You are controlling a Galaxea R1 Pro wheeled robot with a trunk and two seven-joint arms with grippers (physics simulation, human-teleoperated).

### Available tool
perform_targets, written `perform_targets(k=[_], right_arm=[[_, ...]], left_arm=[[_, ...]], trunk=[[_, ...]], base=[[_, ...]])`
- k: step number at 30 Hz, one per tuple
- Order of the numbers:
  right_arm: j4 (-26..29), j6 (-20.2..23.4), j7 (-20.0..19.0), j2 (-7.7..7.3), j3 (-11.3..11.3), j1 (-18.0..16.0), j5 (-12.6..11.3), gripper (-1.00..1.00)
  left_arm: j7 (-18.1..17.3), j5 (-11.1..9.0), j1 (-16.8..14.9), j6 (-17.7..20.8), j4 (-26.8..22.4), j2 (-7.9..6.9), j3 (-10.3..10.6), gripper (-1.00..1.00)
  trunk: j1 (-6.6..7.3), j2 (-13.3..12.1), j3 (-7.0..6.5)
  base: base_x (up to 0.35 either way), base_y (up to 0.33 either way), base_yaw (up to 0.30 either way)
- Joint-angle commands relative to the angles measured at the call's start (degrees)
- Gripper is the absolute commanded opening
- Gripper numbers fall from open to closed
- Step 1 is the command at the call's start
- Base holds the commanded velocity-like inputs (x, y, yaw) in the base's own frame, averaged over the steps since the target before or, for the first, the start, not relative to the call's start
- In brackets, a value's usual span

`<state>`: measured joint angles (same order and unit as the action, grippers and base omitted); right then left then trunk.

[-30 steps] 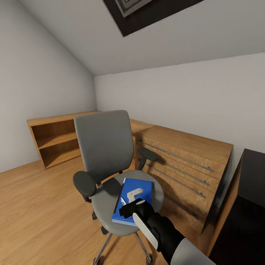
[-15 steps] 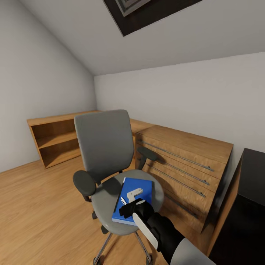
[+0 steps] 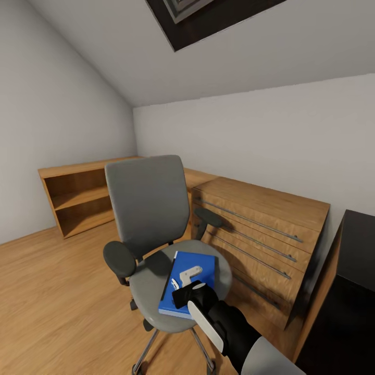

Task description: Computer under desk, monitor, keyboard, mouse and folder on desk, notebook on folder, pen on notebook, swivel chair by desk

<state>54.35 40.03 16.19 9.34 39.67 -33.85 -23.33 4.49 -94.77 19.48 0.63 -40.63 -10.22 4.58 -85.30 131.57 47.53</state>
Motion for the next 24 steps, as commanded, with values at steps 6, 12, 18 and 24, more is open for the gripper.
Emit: perform_targets(k=[6, 12, 18, 24], right_arm=[[0.05, 0.13, 0.52, -0.02, 0.15, -0.31, -0.62, -1.0], [0.05, 0.12, 0.54, -0.02, 0.15, -0.41, -0.73, -1.0], [0.05, 0.11, 0.59, -0.02, 0.15, -0.42, -0.74, -1.0], [0.05, 0.09, 0.6, -0.08, 0.11, -0.43, -0.78, -1.0]], left_arm=[[0.35, -0.33, 0.03, -0.01, -0.19, -0.06, 0.19, 1.0], [0.35, -0.26, 0.03, -0.01, -0.2, -0.06, 0.23, 1.0], [0.38, -0.21, 0.03, -0.1, -0.2, -0.04, 0.21, 1.0], [0.33, 0.07, 0.03, -0.28, -0.21, 0.01, 0.25, 1.0]], trunk=[[0.01, 0.03, 0.05], [0.01, 0.03, 0.05], [0.01, 0.03, 0.05], [0.01, 0.03, 0.05]], base=[[0.0, 0.0, 0.0], [0.0, 0.0, 0.0], [0.0, 0.0, 0.0], [0.0, 0.0, 0.0]])
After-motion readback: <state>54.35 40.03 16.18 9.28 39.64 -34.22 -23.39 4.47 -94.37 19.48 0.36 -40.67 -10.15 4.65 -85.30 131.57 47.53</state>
